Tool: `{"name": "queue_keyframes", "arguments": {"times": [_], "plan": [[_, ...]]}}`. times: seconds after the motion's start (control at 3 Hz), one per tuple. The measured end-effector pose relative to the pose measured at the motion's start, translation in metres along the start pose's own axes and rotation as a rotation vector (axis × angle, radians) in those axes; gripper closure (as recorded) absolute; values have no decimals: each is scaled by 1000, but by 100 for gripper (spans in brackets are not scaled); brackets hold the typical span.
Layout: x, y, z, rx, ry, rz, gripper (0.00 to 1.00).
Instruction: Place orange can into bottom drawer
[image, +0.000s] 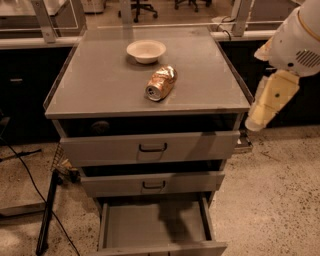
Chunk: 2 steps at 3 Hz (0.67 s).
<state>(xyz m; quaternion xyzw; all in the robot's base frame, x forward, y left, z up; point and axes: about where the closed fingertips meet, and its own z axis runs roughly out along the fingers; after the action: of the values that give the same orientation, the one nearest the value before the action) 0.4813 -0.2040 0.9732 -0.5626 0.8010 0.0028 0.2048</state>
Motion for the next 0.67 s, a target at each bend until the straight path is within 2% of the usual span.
{"name": "queue_keyframes", "arguments": {"times": [0.33, 0.67], "plan": [[-18, -20, 14, -1, -78, 57, 0], [-44, -39, 29, 20, -154, 112, 0]]}}
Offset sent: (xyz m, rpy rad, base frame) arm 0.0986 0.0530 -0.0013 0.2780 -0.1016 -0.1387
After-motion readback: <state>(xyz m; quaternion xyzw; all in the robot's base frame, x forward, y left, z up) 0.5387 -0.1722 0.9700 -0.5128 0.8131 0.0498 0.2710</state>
